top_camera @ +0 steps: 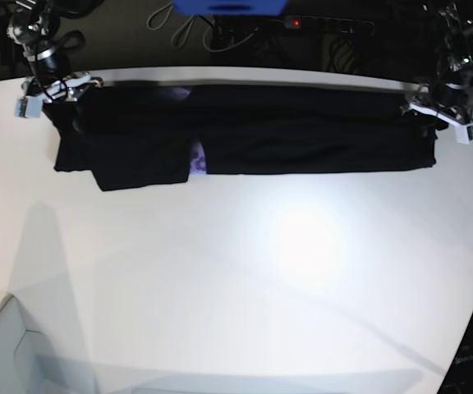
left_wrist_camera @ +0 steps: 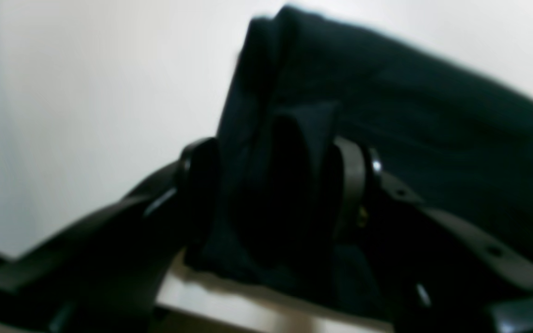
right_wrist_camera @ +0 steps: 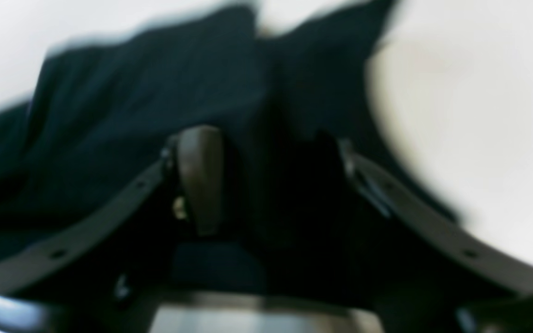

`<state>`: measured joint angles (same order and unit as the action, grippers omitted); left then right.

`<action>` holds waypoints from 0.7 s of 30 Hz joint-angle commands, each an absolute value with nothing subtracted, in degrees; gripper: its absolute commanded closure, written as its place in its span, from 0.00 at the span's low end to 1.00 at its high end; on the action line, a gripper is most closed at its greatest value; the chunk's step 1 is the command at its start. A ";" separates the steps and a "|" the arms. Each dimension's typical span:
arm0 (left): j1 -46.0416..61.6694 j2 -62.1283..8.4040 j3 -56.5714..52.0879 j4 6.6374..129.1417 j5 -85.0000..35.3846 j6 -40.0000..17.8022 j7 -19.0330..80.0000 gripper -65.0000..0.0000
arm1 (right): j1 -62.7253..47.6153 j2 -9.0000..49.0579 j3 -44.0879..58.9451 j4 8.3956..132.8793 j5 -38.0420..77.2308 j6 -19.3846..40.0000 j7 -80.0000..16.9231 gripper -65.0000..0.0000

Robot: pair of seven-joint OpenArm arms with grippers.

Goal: Layout the t-shirt on the table in an organized manner, then fold the t-shirt properly
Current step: 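Release the hem and regrasp the folded end with the right gripper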

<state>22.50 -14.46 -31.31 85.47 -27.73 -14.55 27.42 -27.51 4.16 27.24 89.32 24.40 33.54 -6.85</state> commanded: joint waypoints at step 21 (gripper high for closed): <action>21.85 -15.08 -31.69 85.76 -28.09 -14.55 26.15 0.49 | -9.98 8.66 22.02 90.33 25.10 34.07 -22.46 0.37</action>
<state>21.89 -14.28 -31.35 85.06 -27.49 -14.61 27.22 -10.22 8.12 21.87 89.30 24.25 33.50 -23.88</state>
